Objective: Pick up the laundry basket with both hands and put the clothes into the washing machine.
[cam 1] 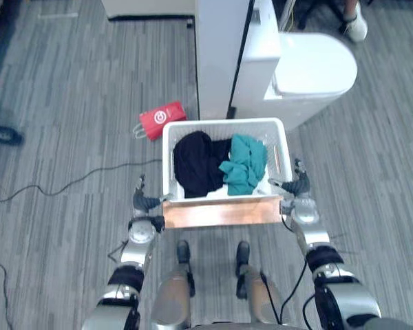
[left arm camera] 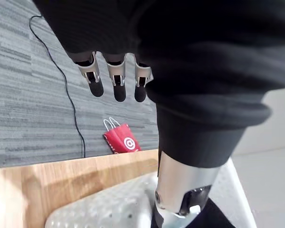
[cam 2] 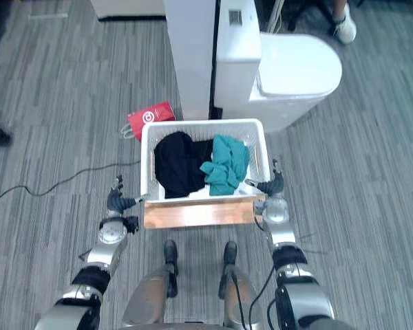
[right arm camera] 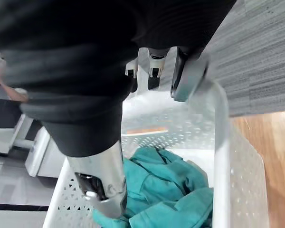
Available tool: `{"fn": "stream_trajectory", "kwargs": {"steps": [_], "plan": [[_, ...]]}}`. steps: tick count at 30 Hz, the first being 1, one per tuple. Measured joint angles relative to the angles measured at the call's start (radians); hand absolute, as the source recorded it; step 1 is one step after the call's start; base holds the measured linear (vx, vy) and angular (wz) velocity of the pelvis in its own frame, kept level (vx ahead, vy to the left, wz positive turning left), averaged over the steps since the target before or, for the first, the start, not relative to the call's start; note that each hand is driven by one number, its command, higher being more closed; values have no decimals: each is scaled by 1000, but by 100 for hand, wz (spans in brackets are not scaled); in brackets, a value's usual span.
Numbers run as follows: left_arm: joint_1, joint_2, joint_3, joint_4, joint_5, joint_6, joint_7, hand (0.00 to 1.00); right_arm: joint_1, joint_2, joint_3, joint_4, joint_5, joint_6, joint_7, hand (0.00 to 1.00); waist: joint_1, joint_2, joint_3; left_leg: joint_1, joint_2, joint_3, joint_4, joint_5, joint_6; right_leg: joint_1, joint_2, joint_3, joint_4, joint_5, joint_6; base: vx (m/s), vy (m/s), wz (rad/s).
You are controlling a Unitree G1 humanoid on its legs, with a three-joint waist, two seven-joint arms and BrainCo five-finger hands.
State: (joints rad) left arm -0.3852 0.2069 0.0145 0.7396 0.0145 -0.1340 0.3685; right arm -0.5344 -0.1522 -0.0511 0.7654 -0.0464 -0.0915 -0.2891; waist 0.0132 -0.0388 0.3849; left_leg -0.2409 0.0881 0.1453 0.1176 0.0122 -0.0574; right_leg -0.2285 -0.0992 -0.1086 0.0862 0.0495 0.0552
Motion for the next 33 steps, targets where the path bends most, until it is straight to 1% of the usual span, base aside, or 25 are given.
{"fn": "stream_trajectory", "kwargs": {"steps": [2,5,7,9,12,15,19,21,23,26,27,29,31,33], "plan": [[-96,15,-4,70,-1,-1,3,0,-75,1,1,37,-3,-4,-15,0,0,0,2,-37,4,2,4,2,1,-38,4,3,-1,13,-4,-56,-7,-6],[-243,30,-13,182,-1,9,5,0,-178,-11,1,93,-2,-4,-17,0,-5,-3,8,-72,5,7,5,10,5,-74,5,8,-3,22,-6,-30,4,-5],[-297,45,-16,198,-1,14,6,0,-216,-8,-7,94,-2,-10,-21,0,-8,-10,23,-85,7,13,7,10,5,-88,8,15,-3,26,-6,0,1,-9],[-339,54,-23,198,0,17,7,0,-259,-3,-7,93,-2,-17,-30,0,-19,-17,39,-101,8,14,13,10,5,-102,9,17,-5,28,-6,11,1,-4],[-352,51,-24,198,12,22,7,0,-287,8,-8,95,-2,-17,-43,0,-29,-16,46,-112,9,14,21,11,6,-110,10,19,-6,29,-6,55,9,-1],[-375,49,-28,198,38,30,12,0,-310,7,-11,95,-3,-17,-66,0,-27,-15,62,-112,10,10,21,11,6,-109,12,21,-6,29,-6,23,4,1],[-381,46,-46,197,53,43,30,0,-312,21,-29,95,-4,-17,-98,0,-25,-14,63,-115,8,6,20,11,7,-109,12,21,-6,29,-7,-8,6,2],[-381,37,-50,194,77,50,45,0,-306,42,-62,75,-24,-6,-134,0,-24,-14,63,-115,7,4,18,11,7,-109,11,21,-6,28,-6,-12,13,4],[-378,16,-56,178,104,66,67,0,-248,85,-116,-37,-104,37,-216,0,-21,-8,70,-111,2,1,2,16,13,-109,8,20,-6,25,-4,11,15,7],[-370,-3,-57,134,137,70,86,0,-158,108,-140,-166,-195,64,-295,0,-20,-5,81,-111,-3,-9,-13,26,18,-109,5,15,-7,24,-3,39,18,11],[-369,-6,-59,131,139,70,90,0,-143,107,-141,-180,-203,65,-304,0,-20,-5,81,-111,-4,-11,-14,27,18,-109,5,17,-7,24,-3,50,21,9],[-348,-18,-64,106,156,70,95,0,-94,110,-160,-229,-242,81,-329,0,-23,-5,81,-110,-5,-15,-16,27,18,-106,5,26,-7,24,-3,52,23,6],[-331,-27,-65,90,158,69,96,0,-56,110,-188,-241,-251,88,-347,0,-24,-5,81,-105,-5,-18,-19,27,18,-102,5,26,-7,23,-3,37,12,4],[-310,-34,-67,90,171,70,98,0,1,110,-188,-241,-265,97,-357,0,-28,-5,81,-82,-6,-22,-39,36,14,-84,6,27,-7,20,-3,37,6,8]]}}
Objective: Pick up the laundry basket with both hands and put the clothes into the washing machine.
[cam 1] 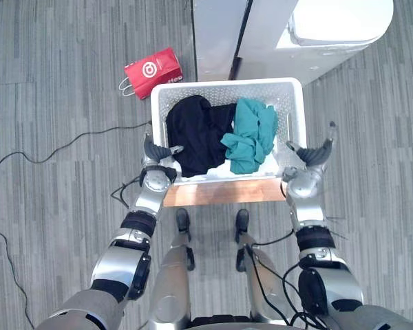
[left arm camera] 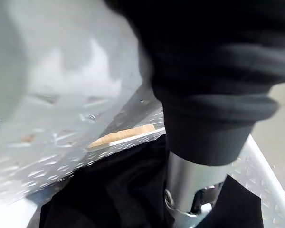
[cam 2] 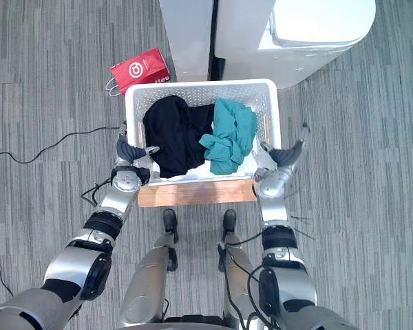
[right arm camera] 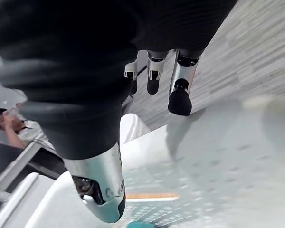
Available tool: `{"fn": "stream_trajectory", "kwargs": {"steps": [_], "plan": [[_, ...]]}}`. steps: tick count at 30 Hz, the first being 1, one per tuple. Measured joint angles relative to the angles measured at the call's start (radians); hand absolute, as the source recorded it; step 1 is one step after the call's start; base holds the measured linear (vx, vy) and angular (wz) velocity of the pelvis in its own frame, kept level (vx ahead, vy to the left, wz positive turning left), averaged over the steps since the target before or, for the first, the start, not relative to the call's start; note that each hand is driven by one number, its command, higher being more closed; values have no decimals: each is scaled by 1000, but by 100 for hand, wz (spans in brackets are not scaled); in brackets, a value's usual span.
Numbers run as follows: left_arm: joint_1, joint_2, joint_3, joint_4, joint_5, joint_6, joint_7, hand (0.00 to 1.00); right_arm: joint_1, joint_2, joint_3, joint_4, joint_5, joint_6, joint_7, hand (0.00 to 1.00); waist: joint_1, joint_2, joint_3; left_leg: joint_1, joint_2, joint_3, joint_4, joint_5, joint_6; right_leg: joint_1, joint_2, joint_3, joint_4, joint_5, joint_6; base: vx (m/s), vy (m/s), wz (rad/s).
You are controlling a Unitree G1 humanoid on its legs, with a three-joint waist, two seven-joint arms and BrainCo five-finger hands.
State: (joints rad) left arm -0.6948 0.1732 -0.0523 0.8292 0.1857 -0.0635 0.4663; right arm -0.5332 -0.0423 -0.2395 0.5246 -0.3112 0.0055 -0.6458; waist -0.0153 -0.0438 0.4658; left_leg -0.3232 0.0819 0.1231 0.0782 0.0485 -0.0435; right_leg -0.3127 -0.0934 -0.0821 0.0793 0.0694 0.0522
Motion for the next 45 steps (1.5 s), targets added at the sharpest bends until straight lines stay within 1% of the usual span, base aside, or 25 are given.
{"fn": "stream_trajectory", "kwargs": {"steps": [3,7,9,10,12,14,19,22,26,29,31,33,35,36,37,39,41,42,44,45], "plan": [[32,-6,-19,-17,15,-1,8,0,64,5,1,-1,-5,2,-5,0,-3,0,0,12,-1,-8,-19,10,-2,8,1,0,0,-10,3,8,-5,8],[50,-12,-23,-28,23,-2,21,0,80,7,-1,1,-4,3,-3,0,-11,0,0,28,1,-15,-63,33,-10,8,5,-1,1,-16,10,-15,-19,7],[49,-12,-30,-27,24,-2,21,0,76,10,-23,27,3,3,10,0,-11,0,0,34,1,-19,-77,44,-6,7,6,-3,3,-17,10,5,-7,5],[48,-12,-35,-25,25,-5,19,100,55,8,-46,69,29,7,21,100,-12,0,0,35,0,-20,-80,46,-7,7,5,-3,4,-17,10,0,0,0],[48,-13,-38,-23,26,-8,18,100,28,3,-66,123,70,16,43,100,-12,0,0,35,-1,-20,-80,46,-7,7,5,-3,4,-17,10,0,0,0],[47,-14,-42,-17,25,-13,16,100,-7,-19,-65,179,105,18,90,100,-12,0,0,34,-1,-23,-81,47,-7,7,5,-3,5,-17,11,31,7,3],[44,-11,-43,-12,22,-12,15,100,-51,-48,-56,250,124,13,166,100,-17,0,0,32,-1,-28,-81,49,-9,7,5,-3,7,-17,11,0,0,0],[44,-2,-43,-4,8,-13,13,100,-69,-56,-33,274,145,3,180,100,-20,0,0,32,-1,-30,-81,50,-10,7,5,-4,8,-19,13,0,0,0],[48,-1,-45,-14,-19,-11,4,100,-64,-65,-16,263,152,5,191,100,-21,0,0,32,-1,-33,-82,50,-10,7,5,-6,9,-22,13,28,2,1],[107,9,-68,-92,-37,-7,-13,100,21,-62,15,152,151,26,194,100,-20,0,0,36,-1,-37,-82,50,-10,14,5,-11,10,-27,7,74,-2,5],[166,8,-71,-145,-61,3,-29,100,99,-46,30,74,149,42,201,100,-20,0,0,56,0,-39,-89,50,-10,33,6,-13,9,-33,2,113,-3,6],[251,5,-75,-212,-74,19,-32,100,188,-22,52,-10,143,46,202,100,-23,0,-1,98,0,-39,-109,50,-10,68,7,-12,9,-45,4,87,-3,4],[378,3,-76,-356,-82,19,-32,100,312,-1,80,-160,139,46,206,100,-23,0,-1,145,1,-38,-128,47,-13,103,8,-13,18,-67,4,70,-8,3],[403,3,-76,-388,-84,19,-31,100,338,1,89,-194,138,46,206,100,-22,0,-2,156,2,-38,-134,47,-13,109,8,-13,25,-76,7,33,-12,4],[462,3,-76,-458,-88,19,-32,100,395,4,102,-281,132,45,212,100,-21,0,-11,178,2,-39,-142,47,-14,121,9,-14,38,-90,6,25,-12,4],[529,0,-76,-516,-94,19,-32,100,457,6,118,-354,119,39,220,100,-23,1,-53,183,3,-40,-149,44,-18,123,10,-14,41,-101,12,52,-13,3],[642,-10,-75,-604,-101,19,-51,100,563,15,135,-465,112,37,246,100,-23,3,-119,213,5,-40,-155,35,-28,155,11,-22,37,-112,8,128,-18,7],[674,-14,-76,-632,-102,19,-54,100,589,15,138,-492,112,34,252,100,-23,4,-137,222,6,-40,-164,35,-28,161,11,-25,37,-116,5,147,-19,10],[771,-34,-74,-728,-107,17,-63,100,681,16,140,-572,112,-3,280,100,-22,5,-194,251,8,-41,-171,27,-33,193,13,-27,24,-122,7,116,-10,5],[790,-39,-74,-746,-109,16,-68,100,697,17,140,-592,113,-7,284,100,-22,5,-205,255,8,-41,-171,25,-32,200,14,-28,19,-122,7,73,1,0]]}}
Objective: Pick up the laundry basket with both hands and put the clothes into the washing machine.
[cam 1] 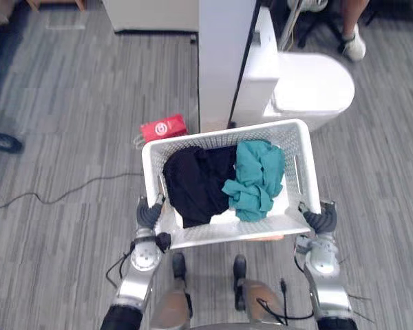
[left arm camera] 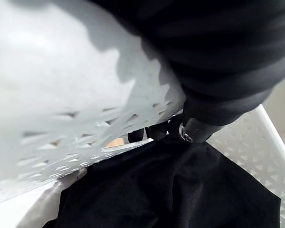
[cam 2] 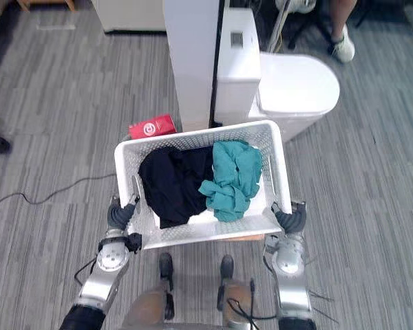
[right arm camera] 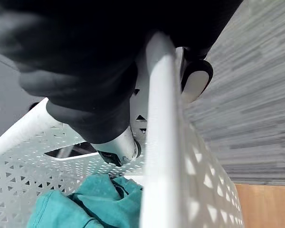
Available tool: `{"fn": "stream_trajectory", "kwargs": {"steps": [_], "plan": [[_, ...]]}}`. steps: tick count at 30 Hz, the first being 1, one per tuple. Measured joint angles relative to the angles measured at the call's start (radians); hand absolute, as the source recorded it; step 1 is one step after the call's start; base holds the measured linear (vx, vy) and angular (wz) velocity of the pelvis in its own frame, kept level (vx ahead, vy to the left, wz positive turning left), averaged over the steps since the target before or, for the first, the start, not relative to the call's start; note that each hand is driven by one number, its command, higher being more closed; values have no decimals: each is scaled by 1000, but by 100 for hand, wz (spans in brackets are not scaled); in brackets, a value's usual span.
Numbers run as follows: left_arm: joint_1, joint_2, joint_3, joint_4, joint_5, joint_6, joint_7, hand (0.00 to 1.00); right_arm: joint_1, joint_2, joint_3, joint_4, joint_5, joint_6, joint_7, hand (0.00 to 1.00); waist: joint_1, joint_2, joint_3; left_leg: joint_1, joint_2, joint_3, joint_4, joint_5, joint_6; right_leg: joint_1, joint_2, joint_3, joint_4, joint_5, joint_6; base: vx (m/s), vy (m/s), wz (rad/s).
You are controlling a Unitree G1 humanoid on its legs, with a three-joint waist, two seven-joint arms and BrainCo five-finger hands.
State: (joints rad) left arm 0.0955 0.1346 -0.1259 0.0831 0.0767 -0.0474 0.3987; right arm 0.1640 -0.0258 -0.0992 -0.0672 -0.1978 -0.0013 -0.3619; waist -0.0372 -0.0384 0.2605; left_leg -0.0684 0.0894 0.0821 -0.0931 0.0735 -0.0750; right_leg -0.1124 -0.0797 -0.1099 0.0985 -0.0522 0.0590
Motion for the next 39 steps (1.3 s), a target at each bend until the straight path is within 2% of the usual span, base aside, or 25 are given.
{"fn": "stream_trajectory", "kwargs": {"steps": [4,6,9,12,15,16,17,18,20,22,23,24,25,26,27,28,29,30,31,32,33,34,36,38,39], "plan": [[92,-10,0,-58,-27,-1,-29,100,70,0,1,-58,6,-33,38,100,0,-1,-37,23,1,9,47,-38,1,36,0,19,-8,0,0,16,14,-14],[149,-15,0,-68,-27,-1,-32,100,95,-2,19,-64,12,-32,43,100,1,4,-40,-5,12,10,212,-135,-2,54,9,62,-4,0,0,-38,8,-46],[193,-35,0,-90,-27,-1,-42,100,115,-27,21,-79,30,-33,59,100,21,36,-59,-63,26,-190,368,-252,-23,31,47,137,5,4,3,-48,1,-87],[199,-37,-2,-98,-27,0,-49,100,159,-15,21,-111,32,-32,62,100,11,28,-75,-73,33,-116,407,-283,-17,-14,56,229,6,31,20,-54,84,-97],[198,-37,-2,-129,-28,0,-49,100,166,-6,19,-164,32,-31,62,100,11,21,-79,-79,58,42,472,-331,1,-76,81,378,17,79,38,-62,133,-160],[185,-37,1,-138,-28,-1,-49,100,142,-16,17,-154,41,-31,62,100,2,21,-79,-86,74,113,501,-353,14,-107,91,399,0,128,31,-108,123,-192],[159,-32,10,-137,-28,0,-49,100,97,-28,16,-121,46,-31,62,100,-6,22,-78,-89,96,192,497,-355,23,-127,102,344,-69,225,-22,-152,66,-199],[145,-30,16,-138,-27,0,-49,100,71,-30,16,-100,50,-31,62,100,-6,23,-79,-87,122,244,486,-350,32,-124,98,282,-103,251,-66,-163,28,-211],[111,-33,41,-119,-27,2,-48,100,-12,-35,15,-31,50,-31,62,100,0,20,-67,-25,153,447,471,-346,37,-167,35,-120,31,96,-160,-87,3,-232],[115,-32,49,-119,-27,5,-47,100,-53,-48,26,33,50,-32,62,100,1,31,-59,59,179,593,454,-357,34,-175,-56,-363,168,4,-209,-57,-12,-235],[116,-32,50,-119,-27,5,-46,100,-58,-58,32,58,50,-32,62,100,5,27,-60,111,193,675,459,-387,7,-172,-112,-469,272,-42,-224,-27,-81,-234],[122,-32,49,-118,-27,5,-46,100,-57,-67,38,63,51,-32,62,100,1,16,-67,138,197,724,480,-414,-29,-168,-145,-500,318,-70,-189,27,-105,-201],[121,-36,49,-116,-27,6,-46,100,-65,-79,40,63,51,-33,63,100,-2,20,-66,150,221,760,516,-444,-60,-176,-136,-490,340,-80,-127,49,-110,-151],[121,-38,46,-115,-27,6,-46,100,-67,-84,41,64,52,-33,64,100,-8,29,-66,149,244,770,540,-460,-66,-187,-105,-458,338,-86,-118,133,-155,-190],[119,-36,29,-111,-27,9,-46,100,-64,-107,44,84,71,-32,67,100,-14,46,-75,129,312,734,671,-461,10,-186,7,-397,284,-99,-124,182,-159,-150],[118,-34,27,-109,-27,9,-46,100,-63,-107,44,89,75,-32,67,100,-12,46,-75,113,334,712,721,-452,51,-182,22,-387,278,-99,-127,276,-229,-167],[110,-32,12,-84,-27,14,-46,100,-48,-113,38,92,83,-31,67,100,-13,44,-73,36,418,597,934,-409,193,-153,73,-369,259,-103,-142,274,-200,-114],[110,-35,-5,-44,-30,24,-47,100,-41,-133,37,92,84,-22,67,100,-10,47,-69,-38,427,426,1114,-412,202,-110,115,-328,250,-107,-147,269,-165,-120],[112,-35,-15,-26,-39,28,-47,100,-41,-140,37,92,83,-18,67,100,-7,45,-68,-70,397,347,1164,-412,187,-86,123,-311,240,-110,-151,287,-37,-110],[119,-35,-31,-7,-49,36,-47,100,-39,-156,37,93,83,-14,67,100,-2,40,-66,-136,297,215,1211,-416,154,-39,130,-267,209,-116,-161,256,32,-84],[125,-37,-34,-7,-50,36,-47,100,-39,-160,37,92,83,-14,67,100,4,37,-64,-164,249,174,1206,-417,152,-16,130,-243,191,-116,-163,417,87,-107],[128,-40,-33,-7,-65,36,-47,100,-39,-160,39,92,83,-14,67,100,26,37,-62,-223,157,121,1125,-417,150,30,128,-205,146,-116,-163,359,87,-84],[128,-37,-32,-11,-65,36,-47,100,-39,-159,39,92,83,-15,68,100,50,44,-63,-268,94,94,954,-415,146,72,126,-189,94,-110,-159,376,116,-73],[128,-40,-27,-14,-65,36,-47,100,-45,-158,40,91,84,-14,69,100,63,48,-62,-310,-2,6,612,-353,61,129,121,-161,33,-113,-143,476,171,-46],[128,-42,-26,-17,-65,38,-47,100,-49,-158,40,92,83,-15,69,100,71,47,-62,-311,-17,-5,541,-307,49,137,117,-151,27,-118,-126,434,163,-52]]}}
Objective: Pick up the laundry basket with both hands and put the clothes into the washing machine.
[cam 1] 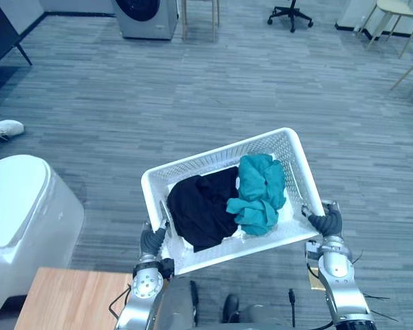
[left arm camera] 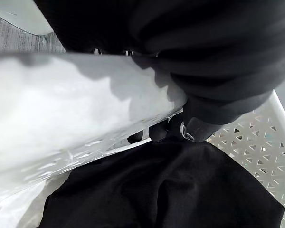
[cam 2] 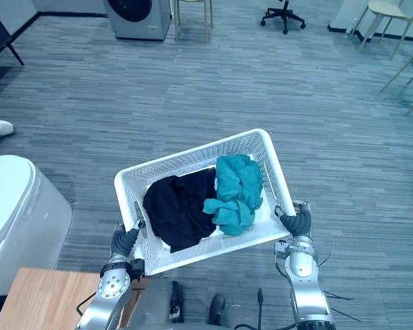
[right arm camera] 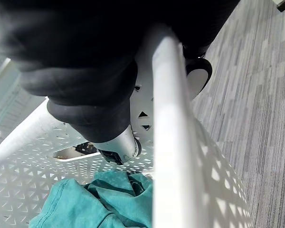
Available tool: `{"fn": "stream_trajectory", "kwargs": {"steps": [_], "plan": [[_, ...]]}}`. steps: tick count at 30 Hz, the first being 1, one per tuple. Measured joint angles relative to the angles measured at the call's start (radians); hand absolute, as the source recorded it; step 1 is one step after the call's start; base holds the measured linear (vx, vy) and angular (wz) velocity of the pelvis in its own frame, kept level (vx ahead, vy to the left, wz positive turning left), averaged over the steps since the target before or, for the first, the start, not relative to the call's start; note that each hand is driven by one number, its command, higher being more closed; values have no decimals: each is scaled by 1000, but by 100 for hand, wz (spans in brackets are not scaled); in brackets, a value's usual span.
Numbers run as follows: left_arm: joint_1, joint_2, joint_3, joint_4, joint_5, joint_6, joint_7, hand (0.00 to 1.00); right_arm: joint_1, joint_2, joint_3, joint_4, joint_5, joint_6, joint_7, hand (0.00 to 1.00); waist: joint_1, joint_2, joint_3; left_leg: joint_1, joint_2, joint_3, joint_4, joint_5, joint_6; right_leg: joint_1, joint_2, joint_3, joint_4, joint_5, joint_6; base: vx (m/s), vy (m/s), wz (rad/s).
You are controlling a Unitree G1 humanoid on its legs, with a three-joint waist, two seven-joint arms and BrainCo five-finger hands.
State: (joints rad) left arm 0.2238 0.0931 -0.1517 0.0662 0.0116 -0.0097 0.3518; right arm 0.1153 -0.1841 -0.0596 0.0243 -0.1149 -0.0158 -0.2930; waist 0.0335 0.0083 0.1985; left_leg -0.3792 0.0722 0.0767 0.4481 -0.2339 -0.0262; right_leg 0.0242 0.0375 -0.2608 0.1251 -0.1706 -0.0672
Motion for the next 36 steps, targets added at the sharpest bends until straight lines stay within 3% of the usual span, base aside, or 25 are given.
{"fn": "stream_trajectory", "kwargs": {"steps": [1,2,5,7,8,9,11,15,16,17,19,20,21,23,24,25,26,27,28,30,31,33,34,35,36], "plan": [[0,-5,3,-3,0,3,0,100,-1,1,1,0,-1,0,0,100,18,-10,-1,18,-24,6,-71,116,15,24,-13,34,-17,3,39,517,181,-55],[0,-9,5,-14,0,6,0,100,-7,0,0,1,-1,1,0,100,32,-12,-4,35,-45,16,-79,180,114,41,-31,56,-24,-5,68,544,187,-44],[-6,-10,7,-27,4,10,0,100,-14,1,-4,5,-4,1,1,100,33,-19,-9,35,-60,72,6,130,155,42,-77,99,31,-8,105,561,228,-22],[16,-9,10,-27,5,21,0,100,-14,16,-2,37,-7,0,7,100,33,-17,-7,161,-82,88,-38,78,159,-14,-118,118,321,-13,176,573,248,-30],[26,-8,10,-27,6,24,0,100,-5,20,-2,49,-13,0,10,100,23,-16,-6,259,-99,66,-97,42,170,-104,-156,123,592,30,205,495,176,17],[27,-2,10,-27,9,26,0,100,9,29,-2,50,-13,-1,10,100,-2,-16,-6,331,-114,37,-144,10,181,-187,-192,104,818,13,164,501,150,37],[26,18,10,-27,15,26,0,100,14,49,-2,61,-13,-1,10,100,-38,-18,-6,400,-121,-3,-198,8,182,-286,-216,61,918,-26,112,414,67,54],[8,36,5,-26,30,35,-1,100,32,56,-1,70,-13,-6,11,100,-55,-8,0,501,-98,-72,-280,-26,150,-427,-192,-16,636,-58,95,491,-26,48],[0,40,4,-26,34,45,-2,100,37,57,-1,70,-13,-6,11,100,-60,0,5,534,-83,-82,-289,-43,120,-439,-165,-12,418,-18,103,611,-108,46],[-3,41,5,-26,40,46,-2,100,42,59,0,71,-13,-5,11,100,-66,4,8,573,-72,-82,-296,-65,80,-440,-143,4,207,75,115,633,-128,46],[-3,45,3,-26,41,46,-2,100,47,57,2,70,-13,-4,11,100,-73,-7,3,650,-73,-79,-303,-103,18,-432,-146,31,18,193,97,611,-165,45],[-3,43,1,-24,43,46,-2,100,53,55,3,72,-13,-4,11,100,-79,-11,-3,702,-67,-90,-291,-133,-8,-439,-147,51,65,305,52,667,-211,42],[-3,35,1,-23,46,46,-2,100,54,49,3,73,-13,-3,11,100,-78,6,-13,706,-48,-97,-265,-144,-8,-457,-142,52,129,343,53,674,-226,20],[-7,14,4,-19,61,46,-2,100,41,27,4,78,-13,-1,14,100,-75,79,-39,557,42,-100,77,-104,-44,-475,-80,3,261,205,24,735,-301,-2],[-6,4,10,-7,61,46,-2,100,38,18,16,78,-12,4,15,100,-65,88,-35,452,78,-99,324,65,-72,-424,-39,3,260,164,7,677,-304,-15],[-4,-2,12,5,61,46,-2,100,39,13,21,78,-12,9,15,100,-54,91,-33,406,104,-97,443,109,-89,-385,-21,5,246,152,2,553,-223,-24],[-3,-5,10,15,61,46,-3,100,42,13,20,78,-10,13,13,100,-50,92,-29,365,125,-92,552,101,-88,-338,-3,6,225,149,-1,639,-172,-16],[12,-9,9,21,60,46,-3,100,56,18,21,70,-8,19,12,100,-40,74,-14,276,141,-57,704,61,-59,-218,14,10,174,133,-12,624,-147,-13],[19,-9,9,21,60,45,-3,100,63,19,21,64,-8,19,12,100,-32,59,-10,241,134,-38,716,44,-31,-170,11,22,148,112,-14,717,-149,-22],[26,-12,9,20,59,43,-11,100,66,15,21,50,-5,18,12,100,-9,42,-12,125,106,16,635,-17,18,-56,3,49,52,71,-11,570,-59,-15],[26,-11,10,18,60,43,-19,100,59,8,21,47,-4,18,12,100,-7,39,-12,40,52,16,438,-37,30,3,-12,56,-4,56,6,543,15,-4],[26,-13,10,16,60,43,-23,100,55,1,21,50,-3,19,12,100,9,41,-9,4,2,3,156,-17,11,54,-31,70,-43,39,27,489,70,-12],[33,-13,11,12,61,43,-23,100,50,1,21,56,-4,20,12,100,15,42,-6,-9,-18,-4,-44,29,-27,108,-37,76,-81,24,49,576,148,-21],[41,-13,11,0,61,44,-24,100,40,3,21,73,-4,20,12,100,27,44,-5,-2,-22,13,-134,140,-22,154,-44,91,-105,4,70,592,170,-25],[40,-13,10,-3,62,45,-23,100,39,2,21,78,-3,20,12,100,38,43,-6,9,-29,28,-131,192,-5,170,-51,104,-111,-4,89,761,264,-20]]}}
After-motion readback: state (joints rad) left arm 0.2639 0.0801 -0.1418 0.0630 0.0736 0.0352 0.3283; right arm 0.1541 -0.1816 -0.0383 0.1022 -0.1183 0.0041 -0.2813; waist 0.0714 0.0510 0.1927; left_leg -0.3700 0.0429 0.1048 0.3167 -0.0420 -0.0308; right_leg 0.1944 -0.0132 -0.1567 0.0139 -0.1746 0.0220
